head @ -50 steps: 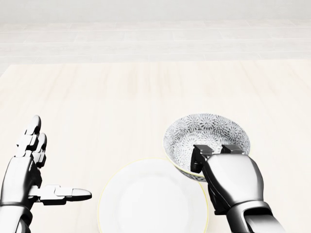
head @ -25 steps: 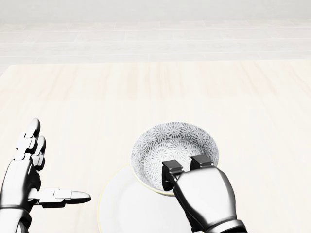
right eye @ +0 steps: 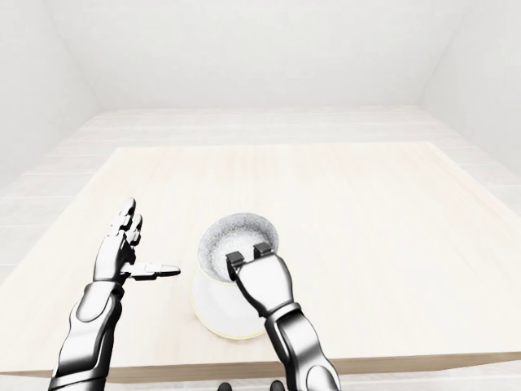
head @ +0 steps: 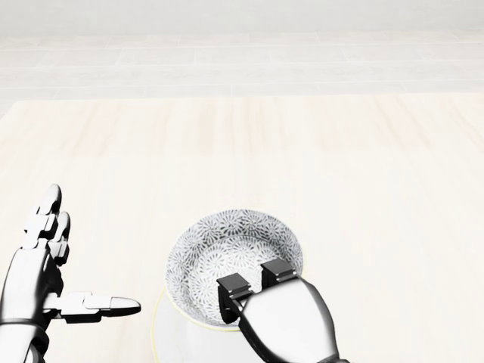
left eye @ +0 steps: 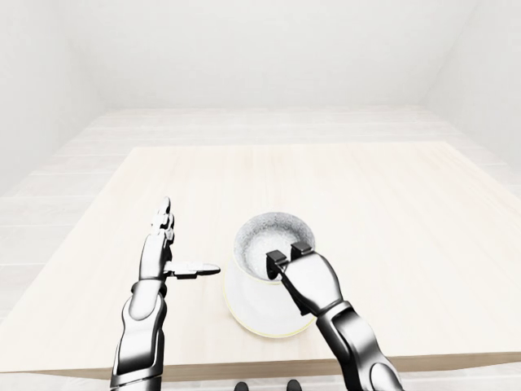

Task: Put the bowl on the plate.

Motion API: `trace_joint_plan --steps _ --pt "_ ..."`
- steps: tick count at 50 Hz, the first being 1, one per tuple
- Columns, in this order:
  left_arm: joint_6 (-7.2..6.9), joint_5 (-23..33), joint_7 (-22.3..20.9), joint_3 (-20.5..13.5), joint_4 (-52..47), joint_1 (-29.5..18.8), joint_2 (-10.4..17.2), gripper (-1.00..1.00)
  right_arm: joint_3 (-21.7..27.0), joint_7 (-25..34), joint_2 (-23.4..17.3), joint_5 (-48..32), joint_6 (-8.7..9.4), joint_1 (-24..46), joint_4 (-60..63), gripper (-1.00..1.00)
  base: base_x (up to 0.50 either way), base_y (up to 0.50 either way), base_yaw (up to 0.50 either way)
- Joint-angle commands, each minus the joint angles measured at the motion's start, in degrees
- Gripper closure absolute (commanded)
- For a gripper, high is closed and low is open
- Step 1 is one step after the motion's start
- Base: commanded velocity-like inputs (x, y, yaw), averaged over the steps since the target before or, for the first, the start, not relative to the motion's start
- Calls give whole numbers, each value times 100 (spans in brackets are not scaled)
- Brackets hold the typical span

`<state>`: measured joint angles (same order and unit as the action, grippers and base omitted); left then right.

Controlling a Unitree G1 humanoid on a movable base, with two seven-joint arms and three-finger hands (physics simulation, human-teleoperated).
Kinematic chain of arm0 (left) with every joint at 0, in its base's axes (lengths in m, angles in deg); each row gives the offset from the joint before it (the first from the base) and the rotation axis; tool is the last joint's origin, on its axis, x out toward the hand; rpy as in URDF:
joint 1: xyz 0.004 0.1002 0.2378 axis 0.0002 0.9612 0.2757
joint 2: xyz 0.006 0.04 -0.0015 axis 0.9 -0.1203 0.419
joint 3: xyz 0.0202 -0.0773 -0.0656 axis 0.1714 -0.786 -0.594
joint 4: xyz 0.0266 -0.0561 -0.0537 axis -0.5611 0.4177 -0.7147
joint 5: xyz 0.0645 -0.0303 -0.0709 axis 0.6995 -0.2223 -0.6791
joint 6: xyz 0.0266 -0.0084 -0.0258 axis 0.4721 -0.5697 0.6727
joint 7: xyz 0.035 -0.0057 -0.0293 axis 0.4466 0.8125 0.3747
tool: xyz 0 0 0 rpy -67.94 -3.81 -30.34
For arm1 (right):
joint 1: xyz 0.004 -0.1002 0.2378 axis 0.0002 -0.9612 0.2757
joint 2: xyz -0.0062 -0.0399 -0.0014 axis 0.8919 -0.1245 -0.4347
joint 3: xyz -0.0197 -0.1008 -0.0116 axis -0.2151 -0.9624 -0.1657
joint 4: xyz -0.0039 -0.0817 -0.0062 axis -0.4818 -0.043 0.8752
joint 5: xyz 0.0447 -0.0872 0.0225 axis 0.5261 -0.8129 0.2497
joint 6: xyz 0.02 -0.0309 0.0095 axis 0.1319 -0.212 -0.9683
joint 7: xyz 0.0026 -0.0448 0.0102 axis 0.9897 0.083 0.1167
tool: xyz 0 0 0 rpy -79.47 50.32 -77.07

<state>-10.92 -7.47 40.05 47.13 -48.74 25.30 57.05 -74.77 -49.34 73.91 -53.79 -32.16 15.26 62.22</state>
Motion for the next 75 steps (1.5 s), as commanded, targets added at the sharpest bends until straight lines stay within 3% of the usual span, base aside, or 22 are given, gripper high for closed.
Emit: trace_joint_plan --steps 1,28,34,75 --pt "-34 0 9 15 -11 -32 1 -100 -97 -263 -5 -14 -110 34 -143 91 0 0 0" --pt "-20 20 -25 -22 -34 13 22 -100 -263 -495 -133 57 -132 -223 -184 90 0 0 0" --pt "-113 44 -4 5 -78 -45 15 -100 -296 -555 -155 110 -116 -280 -209 90 0 0 0" --pt "-71 61 -33 -14 -101 30 7 -100 -282 -768 -296 229 -7 -481 -352 84 0 0 0"
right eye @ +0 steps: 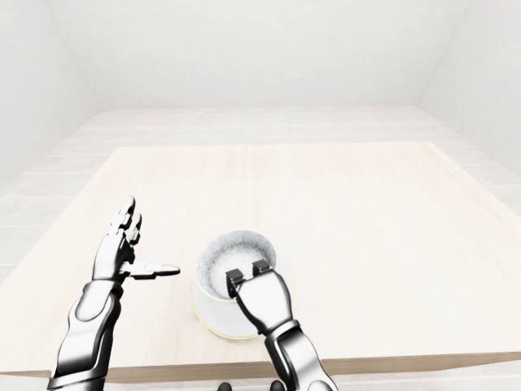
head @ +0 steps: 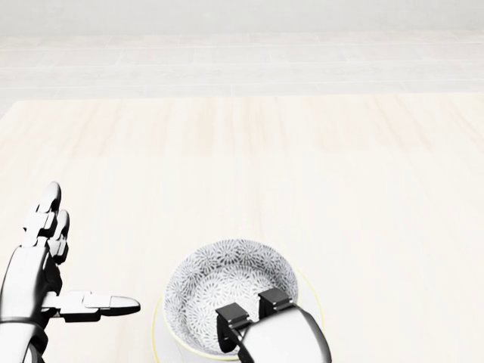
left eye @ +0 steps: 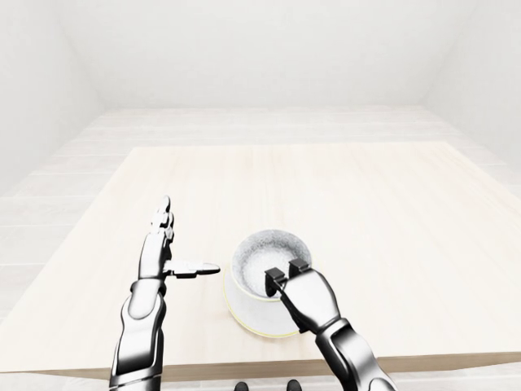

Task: Put the bowl on the plate.

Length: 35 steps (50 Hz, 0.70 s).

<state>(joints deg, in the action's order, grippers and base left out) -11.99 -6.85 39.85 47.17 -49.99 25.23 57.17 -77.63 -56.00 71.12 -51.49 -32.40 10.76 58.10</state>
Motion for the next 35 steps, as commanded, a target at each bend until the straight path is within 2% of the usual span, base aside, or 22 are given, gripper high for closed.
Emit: trace_joint_plan --steps 1,9,10,20,22,29,35 --pt "41 -8 -20 -25 26 41 -2 -100 -6 -102 -26 -19 14 -36 67 81 0 0 0" --pt "112 -27 -45 -57 71 80 4 -100 4 -66 -57 11 48 -106 207 74 0 0 0" --pt "122 -23 -46 -54 80 84 2 -100 -8 -47 -76 -45 49 -104 217 69 0 0 0" --pt "127 -6 -35 -32 107 65 -11 -100 -34 -13 -74 -40 59 -126 241 58 0 0 0" --pt "128 -1 -37 -26 108 66 -8 -100 -37 -1 -88 -50 58 -134 258 51 0 0 0" --pt "114 2 -34 -24 95 52 -1 -100 -27 40 -119 -64 77 -193 363 44 0 0 0" --pt "131 6 -32 -16 114 59 -8 -100 -51 37 -124 -80 77 -200 352 25 0 0 0"
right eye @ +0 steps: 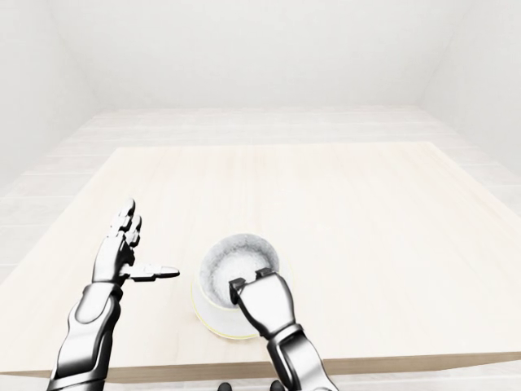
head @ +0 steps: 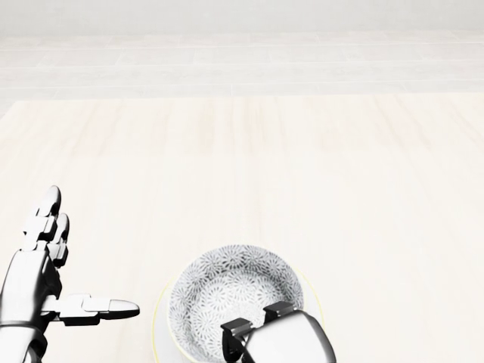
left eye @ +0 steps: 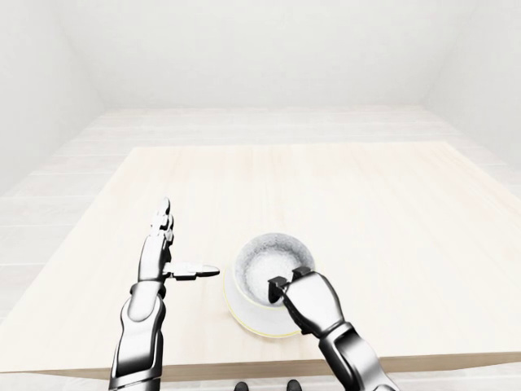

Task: Put the bowl on the plate.

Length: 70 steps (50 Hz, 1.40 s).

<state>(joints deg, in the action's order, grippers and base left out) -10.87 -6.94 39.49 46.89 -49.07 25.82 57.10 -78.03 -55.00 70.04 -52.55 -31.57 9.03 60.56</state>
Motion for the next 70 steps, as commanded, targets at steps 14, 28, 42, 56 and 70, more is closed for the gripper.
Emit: trace_joint_plan --steps 14,28,42,56,70 --pt "-96 11 24 33 -13 -104 6 -100 14 28 -29 56 -10 -16 201 7 0 0 0" --pt "-118 15 62 86 1 -209 14 -100 37 64 -24 29 -43 -23 265 -15 0 0 0" --pt "-85 10 53 76 46 -151 14 -100 34 115 -49 -19 -38 -85 383 -42 0 0 0" --pt "-4 3 54 81 118 -130 15 -100 26 171 -67 -66 -5 -136 510 -44 0 0 0" --pt "66 10 46 85 181 -109 10 -100 7 321 -133 -123 54 -298 876 -45 0 0 0"
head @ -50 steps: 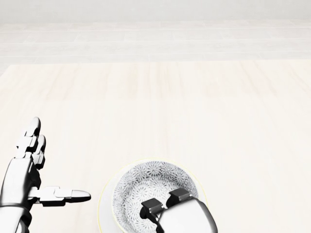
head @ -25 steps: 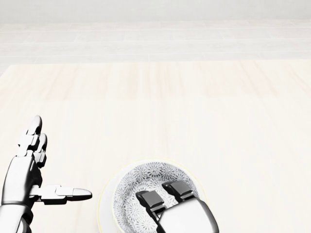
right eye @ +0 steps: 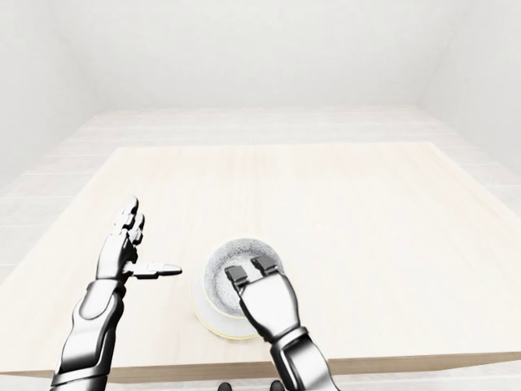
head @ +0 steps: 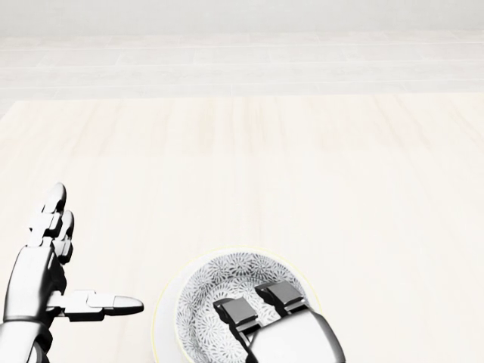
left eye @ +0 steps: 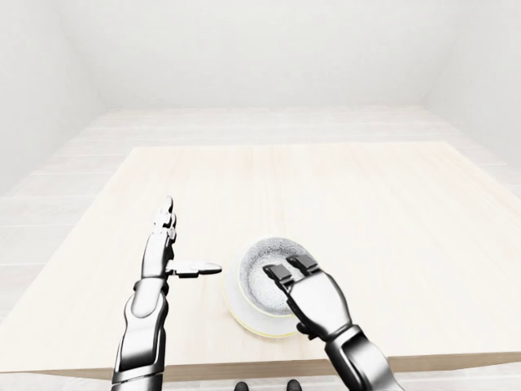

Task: Put the bowl on the plate.

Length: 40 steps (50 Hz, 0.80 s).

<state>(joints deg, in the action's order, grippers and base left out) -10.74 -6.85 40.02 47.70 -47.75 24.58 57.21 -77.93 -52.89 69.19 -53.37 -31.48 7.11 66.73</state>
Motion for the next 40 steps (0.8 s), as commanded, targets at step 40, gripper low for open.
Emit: trace_joint_plan --steps 40 --pt "-41 37 9 -14 -24 -39 28 -100 2086 794 242 1343 -236 -624 1829 -55 0 0 0"
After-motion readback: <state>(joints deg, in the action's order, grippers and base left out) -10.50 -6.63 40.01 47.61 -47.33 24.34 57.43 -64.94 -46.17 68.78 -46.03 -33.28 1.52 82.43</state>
